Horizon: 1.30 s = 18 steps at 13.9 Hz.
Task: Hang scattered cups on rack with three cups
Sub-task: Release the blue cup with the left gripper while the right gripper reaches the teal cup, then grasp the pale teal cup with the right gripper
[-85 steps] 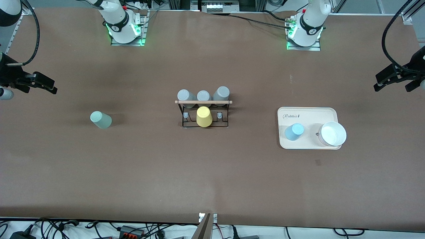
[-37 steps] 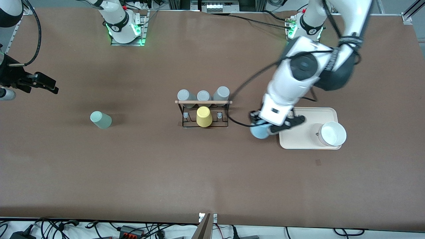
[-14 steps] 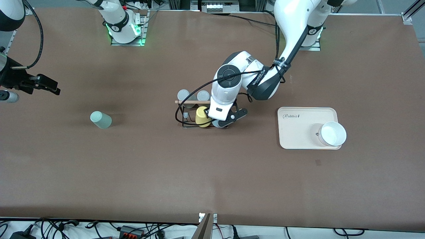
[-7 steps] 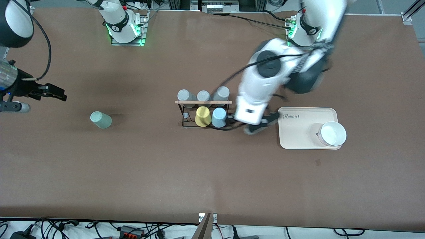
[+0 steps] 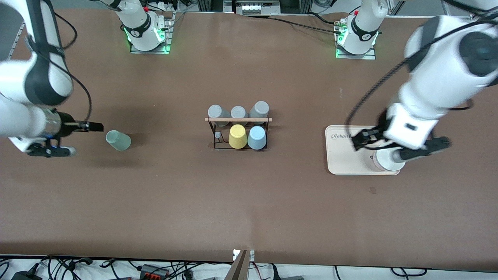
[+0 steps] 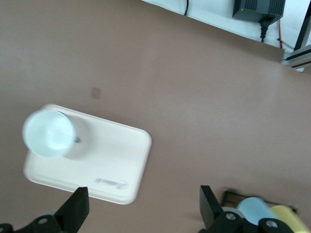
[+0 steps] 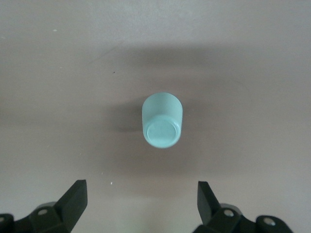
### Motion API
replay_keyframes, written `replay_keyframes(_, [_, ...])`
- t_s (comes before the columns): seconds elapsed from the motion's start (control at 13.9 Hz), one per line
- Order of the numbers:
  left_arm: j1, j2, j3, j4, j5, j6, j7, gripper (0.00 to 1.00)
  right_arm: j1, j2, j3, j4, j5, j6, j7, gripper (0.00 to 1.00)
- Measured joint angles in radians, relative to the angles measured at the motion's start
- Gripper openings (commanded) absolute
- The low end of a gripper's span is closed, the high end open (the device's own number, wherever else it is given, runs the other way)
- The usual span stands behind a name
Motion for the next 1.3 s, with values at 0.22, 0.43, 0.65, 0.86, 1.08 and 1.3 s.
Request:
replay_keyframes(0.22, [0.078, -0.049, -0.001, -0.048, 0.000, -0.008, 0.175, 1.00, 0.013, 0.064, 0.002, -0.067, -0.020, 0.181, 0.000, 1.00])
replay_keyframes(0.43, [0.148, -0.109, -0.002, -0.106, 0.000, -0.010, 0.342, 1.00, 0.013, 0.067, -0.001, -0.166, -0.034, 0.314, 0.000, 1.00])
replay_keyframes(0.65, [0.190, -0.142, -0.002, -0.129, 0.000, -0.020, 0.422, 1.00, 0.011, 0.057, -0.004, -0.206, -0.051, 0.344, 0.000, 1.00])
replay_keyframes(0.86, [0.193, -0.158, -0.004, -0.134, 0.000, -0.024, 0.439, 1.00, 0.010, 0.050, -0.011, -0.254, -0.051, 0.418, 0.000, 1.00])
replay_keyframes(1.08, [0.209, -0.181, -0.005, -0.134, 0.000, -0.046, 0.467, 1.00, 0.009, 0.050, -0.016, -0.329, -0.051, 0.521, 0.000, 1.00])
replay_keyframes(1.3, [0.247, -0.196, 0.005, -0.134, 0.000, -0.086, 0.565, 1.00, 0.009, 0.050, -0.016, -0.352, -0.051, 0.535, 0.000, 1.00])
